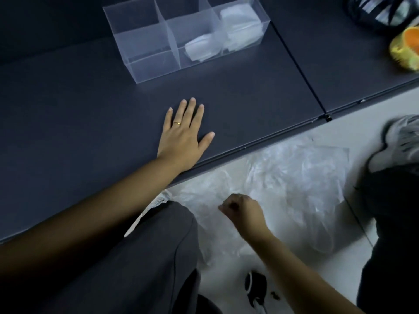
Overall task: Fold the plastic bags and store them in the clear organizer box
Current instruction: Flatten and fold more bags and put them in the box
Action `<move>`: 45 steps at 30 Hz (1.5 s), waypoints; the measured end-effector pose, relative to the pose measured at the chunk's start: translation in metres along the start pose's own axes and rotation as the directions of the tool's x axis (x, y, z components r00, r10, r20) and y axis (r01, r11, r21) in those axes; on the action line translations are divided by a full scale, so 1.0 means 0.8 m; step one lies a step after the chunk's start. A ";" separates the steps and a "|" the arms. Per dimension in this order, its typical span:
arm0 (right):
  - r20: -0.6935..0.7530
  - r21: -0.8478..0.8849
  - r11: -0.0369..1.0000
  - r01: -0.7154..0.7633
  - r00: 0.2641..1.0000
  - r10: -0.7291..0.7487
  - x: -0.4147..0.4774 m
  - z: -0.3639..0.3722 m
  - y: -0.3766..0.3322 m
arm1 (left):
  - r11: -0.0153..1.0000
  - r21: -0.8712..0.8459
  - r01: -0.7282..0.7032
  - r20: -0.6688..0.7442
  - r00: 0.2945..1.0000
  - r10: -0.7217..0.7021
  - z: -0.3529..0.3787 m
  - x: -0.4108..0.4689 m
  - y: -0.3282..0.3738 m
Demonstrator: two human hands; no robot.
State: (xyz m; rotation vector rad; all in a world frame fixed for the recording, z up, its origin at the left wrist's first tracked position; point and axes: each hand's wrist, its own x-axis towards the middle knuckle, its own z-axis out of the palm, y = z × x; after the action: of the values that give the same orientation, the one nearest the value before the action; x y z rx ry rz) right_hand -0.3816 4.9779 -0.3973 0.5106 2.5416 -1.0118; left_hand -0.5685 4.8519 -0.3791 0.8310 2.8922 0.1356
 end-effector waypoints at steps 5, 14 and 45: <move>-0.168 0.336 0.938 0.086 0.985 -0.031 0.012 -0.103 -0.013 | 0.997 -0.076 0.000 0.052 0.999 0.004 -0.003 0.004 -0.008; 0.174 0.103 0.990 -0.098 0.982 0.079 0.020 -0.036 -0.019 | 0.982 -0.187 -0.002 0.137 0.990 0.028 -0.017 -0.002 -0.013; 0.100 0.512 0.848 0.136 0.971 -0.216 0.139 -0.299 -0.092 | 0.001 -0.992 0.125 0.117 0.933 -0.340 -0.109 0.026 -0.025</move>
State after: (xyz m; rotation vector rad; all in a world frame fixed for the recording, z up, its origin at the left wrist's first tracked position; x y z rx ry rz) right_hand -0.5573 5.1191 -0.2416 0.3125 2.2021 -1.7331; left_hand -0.6096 4.8416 -0.2978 -0.0361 1.9734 1.9944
